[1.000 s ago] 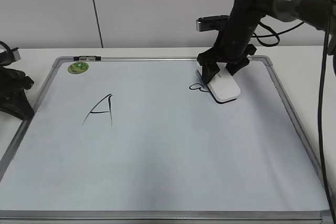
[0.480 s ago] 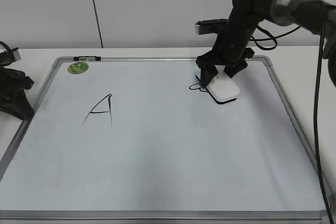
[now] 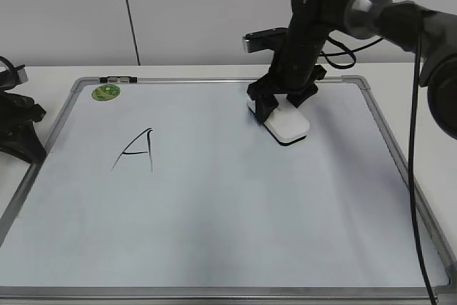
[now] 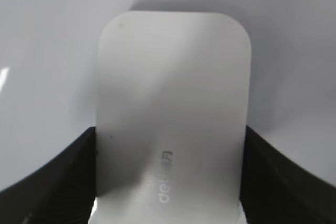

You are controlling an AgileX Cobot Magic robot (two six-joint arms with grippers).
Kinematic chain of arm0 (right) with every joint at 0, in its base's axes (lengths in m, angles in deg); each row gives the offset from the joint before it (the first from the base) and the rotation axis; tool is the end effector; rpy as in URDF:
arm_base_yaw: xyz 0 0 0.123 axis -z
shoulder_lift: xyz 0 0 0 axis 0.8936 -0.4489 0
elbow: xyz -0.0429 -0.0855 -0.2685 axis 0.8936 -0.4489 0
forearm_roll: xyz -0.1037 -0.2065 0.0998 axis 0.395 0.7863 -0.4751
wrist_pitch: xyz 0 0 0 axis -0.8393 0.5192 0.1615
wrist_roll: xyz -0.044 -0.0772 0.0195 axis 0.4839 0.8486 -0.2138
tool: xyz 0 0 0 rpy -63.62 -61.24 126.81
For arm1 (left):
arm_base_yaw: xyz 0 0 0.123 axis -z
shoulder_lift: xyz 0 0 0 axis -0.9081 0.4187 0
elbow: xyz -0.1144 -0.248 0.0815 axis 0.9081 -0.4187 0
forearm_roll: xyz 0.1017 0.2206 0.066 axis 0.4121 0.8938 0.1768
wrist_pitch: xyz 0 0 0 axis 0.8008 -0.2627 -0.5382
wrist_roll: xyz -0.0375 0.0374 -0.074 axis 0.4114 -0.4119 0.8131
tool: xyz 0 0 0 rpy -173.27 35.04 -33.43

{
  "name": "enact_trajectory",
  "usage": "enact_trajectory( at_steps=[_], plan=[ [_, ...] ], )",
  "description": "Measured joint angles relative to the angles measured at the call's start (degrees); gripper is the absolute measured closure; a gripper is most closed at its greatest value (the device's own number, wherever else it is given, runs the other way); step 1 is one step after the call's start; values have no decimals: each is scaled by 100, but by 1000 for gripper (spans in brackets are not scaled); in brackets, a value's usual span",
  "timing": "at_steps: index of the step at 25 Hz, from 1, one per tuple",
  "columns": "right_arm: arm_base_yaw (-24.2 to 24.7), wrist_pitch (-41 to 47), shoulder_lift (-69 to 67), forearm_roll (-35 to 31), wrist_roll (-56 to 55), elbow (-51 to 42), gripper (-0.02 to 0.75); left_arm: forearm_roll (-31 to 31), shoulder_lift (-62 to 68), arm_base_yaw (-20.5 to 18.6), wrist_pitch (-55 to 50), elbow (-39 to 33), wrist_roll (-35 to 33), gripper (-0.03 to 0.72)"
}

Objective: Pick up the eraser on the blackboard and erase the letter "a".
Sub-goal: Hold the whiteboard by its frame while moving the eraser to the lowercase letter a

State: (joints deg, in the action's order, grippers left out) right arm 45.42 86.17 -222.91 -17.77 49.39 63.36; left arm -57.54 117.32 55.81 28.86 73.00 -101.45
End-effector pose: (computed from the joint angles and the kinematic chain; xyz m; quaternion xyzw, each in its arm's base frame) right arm 0.4949 0.1711 0.1535 -0.2556 0.9590 0.0648 0.1036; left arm 0.4176 0.0372 0.1205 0.0126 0.9840 -0.1747 0.0340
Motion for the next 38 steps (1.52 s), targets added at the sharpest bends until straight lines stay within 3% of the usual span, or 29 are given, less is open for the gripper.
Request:
enact_trajectory(
  at_steps=[6,16,27,38],
  plan=[
    [-428,0,-10,-11,0,0,202,0,0,0,0,0,0,641],
    [-537,0,-10,299,-67,0,202,0,0,0,20,0,0,641],
    [-494,0,-10,401,-283,9,202,0,0,0,21,0,0,641],
    [-51,0,-10,344,-309,9,202,0,0,0,21,0,0,641]
  ],
)
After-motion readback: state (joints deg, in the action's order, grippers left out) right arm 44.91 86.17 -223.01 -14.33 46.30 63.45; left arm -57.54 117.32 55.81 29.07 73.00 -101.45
